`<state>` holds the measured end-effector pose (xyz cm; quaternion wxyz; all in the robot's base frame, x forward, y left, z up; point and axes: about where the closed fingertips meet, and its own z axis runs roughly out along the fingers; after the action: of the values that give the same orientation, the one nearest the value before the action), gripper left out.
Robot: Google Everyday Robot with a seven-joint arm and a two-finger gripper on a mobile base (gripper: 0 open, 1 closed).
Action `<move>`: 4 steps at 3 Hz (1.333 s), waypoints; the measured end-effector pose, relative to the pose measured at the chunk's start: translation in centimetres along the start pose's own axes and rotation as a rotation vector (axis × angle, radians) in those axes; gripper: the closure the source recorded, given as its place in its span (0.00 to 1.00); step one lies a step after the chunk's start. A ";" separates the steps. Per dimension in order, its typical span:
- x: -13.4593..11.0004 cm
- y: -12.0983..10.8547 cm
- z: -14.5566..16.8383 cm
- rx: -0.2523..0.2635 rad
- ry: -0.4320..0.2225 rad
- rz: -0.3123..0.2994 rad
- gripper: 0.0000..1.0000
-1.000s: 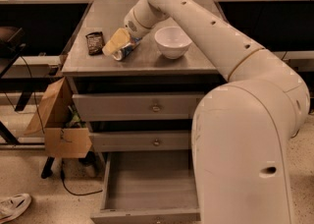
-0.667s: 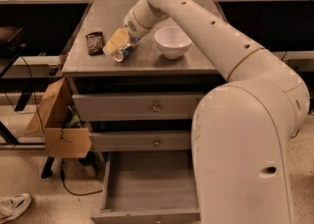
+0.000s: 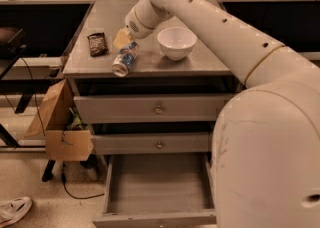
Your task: Place redbull can into bottom drawer
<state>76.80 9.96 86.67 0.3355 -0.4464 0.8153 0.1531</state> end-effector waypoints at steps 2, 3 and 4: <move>2.5 2.4 -2.0 0.020 -0.027 0.023 1.00; 2.5 2.2 -1.3 0.027 -0.032 0.026 1.00; 2.3 2.2 -1.0 0.039 -0.037 0.027 0.74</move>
Offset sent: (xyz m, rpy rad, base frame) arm -0.0502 -0.0285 0.0162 0.0111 -0.0278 -0.0420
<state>73.70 9.15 85.67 0.3569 -0.4256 0.8179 0.1498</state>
